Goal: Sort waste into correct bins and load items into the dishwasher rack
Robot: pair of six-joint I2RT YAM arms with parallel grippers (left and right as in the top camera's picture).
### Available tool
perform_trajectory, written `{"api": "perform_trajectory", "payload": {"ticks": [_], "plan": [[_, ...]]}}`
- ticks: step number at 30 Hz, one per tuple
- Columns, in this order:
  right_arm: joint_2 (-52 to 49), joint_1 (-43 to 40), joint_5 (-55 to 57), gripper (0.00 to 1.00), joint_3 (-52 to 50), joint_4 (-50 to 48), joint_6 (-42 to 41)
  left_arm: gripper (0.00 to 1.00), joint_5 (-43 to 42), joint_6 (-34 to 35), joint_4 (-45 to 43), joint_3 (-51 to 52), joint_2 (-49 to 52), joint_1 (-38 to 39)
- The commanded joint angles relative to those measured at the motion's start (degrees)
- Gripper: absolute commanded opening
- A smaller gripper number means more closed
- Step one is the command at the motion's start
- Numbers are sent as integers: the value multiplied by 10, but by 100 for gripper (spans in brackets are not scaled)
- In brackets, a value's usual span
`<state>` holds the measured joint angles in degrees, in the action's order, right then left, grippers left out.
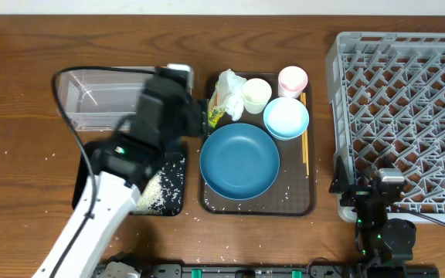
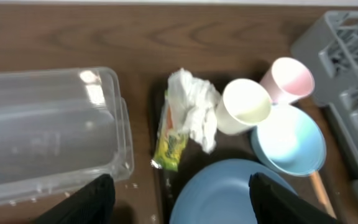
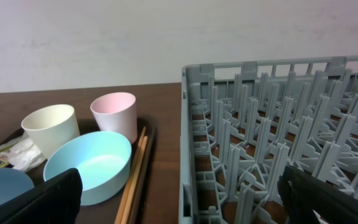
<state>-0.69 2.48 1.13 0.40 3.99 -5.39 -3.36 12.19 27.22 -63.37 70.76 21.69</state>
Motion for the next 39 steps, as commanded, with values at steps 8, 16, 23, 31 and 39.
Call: {"api": "perform_trajectory", "payload": {"ticks": [8, 16, 23, 31, 39], "plan": [[3, -6, 5, 99, -1, 1, 8, 76, -136, -96, 244, -234, 147, -53], [3, -6, 5, 99, -1, 1, 8, 81, -140, -72, 158, -236, 191, -52], [3, -6, 5, 99, -1, 1, 8, 87, -142, -39, 126, -234, 199, -52], [3, -6, 6, 99, -1, 1, 8, 87, -139, -47, 116, -242, 199, -53], [3, -6, 5, 99, -1, 1, 8, 87, -138, -52, 126, -291, 199, -54]]}}
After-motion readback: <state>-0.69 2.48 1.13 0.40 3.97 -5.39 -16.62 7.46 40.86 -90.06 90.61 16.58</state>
